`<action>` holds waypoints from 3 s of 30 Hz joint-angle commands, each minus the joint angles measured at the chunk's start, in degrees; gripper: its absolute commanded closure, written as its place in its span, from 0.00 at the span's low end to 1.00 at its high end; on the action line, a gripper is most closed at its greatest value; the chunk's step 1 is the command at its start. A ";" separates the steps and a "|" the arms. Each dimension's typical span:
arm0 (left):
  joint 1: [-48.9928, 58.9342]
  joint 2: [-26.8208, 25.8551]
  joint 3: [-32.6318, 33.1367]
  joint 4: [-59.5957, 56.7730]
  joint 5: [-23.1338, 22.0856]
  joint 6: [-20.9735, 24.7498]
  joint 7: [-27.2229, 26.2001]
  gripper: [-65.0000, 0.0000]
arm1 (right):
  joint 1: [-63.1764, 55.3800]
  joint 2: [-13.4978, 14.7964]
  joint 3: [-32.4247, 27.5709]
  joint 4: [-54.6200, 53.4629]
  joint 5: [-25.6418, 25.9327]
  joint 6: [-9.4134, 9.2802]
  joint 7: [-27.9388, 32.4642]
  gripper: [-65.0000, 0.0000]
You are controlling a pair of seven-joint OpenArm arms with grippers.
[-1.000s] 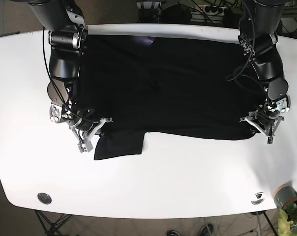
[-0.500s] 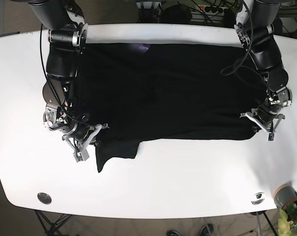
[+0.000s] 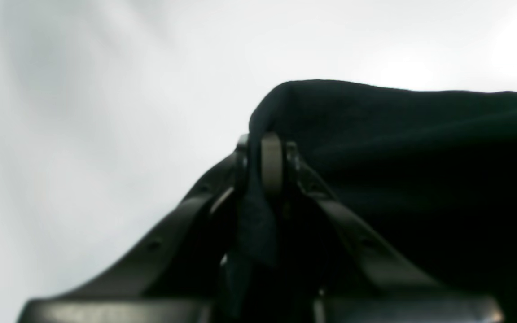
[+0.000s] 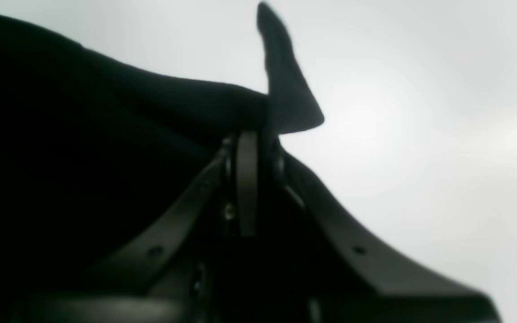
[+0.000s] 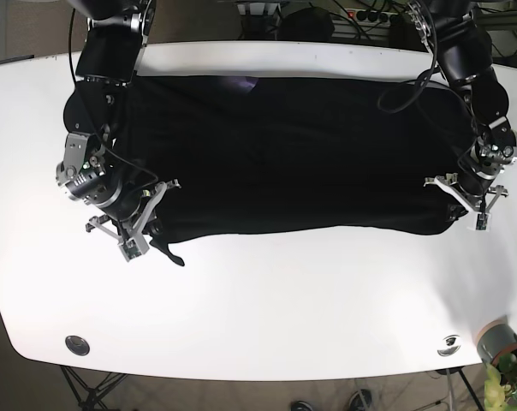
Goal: Fold the T-shirt properly
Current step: 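Grasp the shirt edge with both grippers and fold it over lengthwise, then hold the folded shirt with both grippers and straighten its ends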
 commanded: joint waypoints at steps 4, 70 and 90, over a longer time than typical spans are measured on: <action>2.84 -1.03 -2.65 5.07 -0.74 0.57 -1.02 1.00 | -4.69 0.02 0.23 8.24 0.34 -0.19 -0.33 0.97; 12.60 2.57 -3.71 19.58 -1.62 -5.63 5.39 0.32 | -19.73 -4.11 7.18 14.57 9.92 -0.11 -0.24 0.40; 9.08 2.31 2.01 11.58 -1.62 -5.63 9.70 0.58 | -20.08 -4.29 7.44 14.57 10.36 -0.02 -0.15 0.40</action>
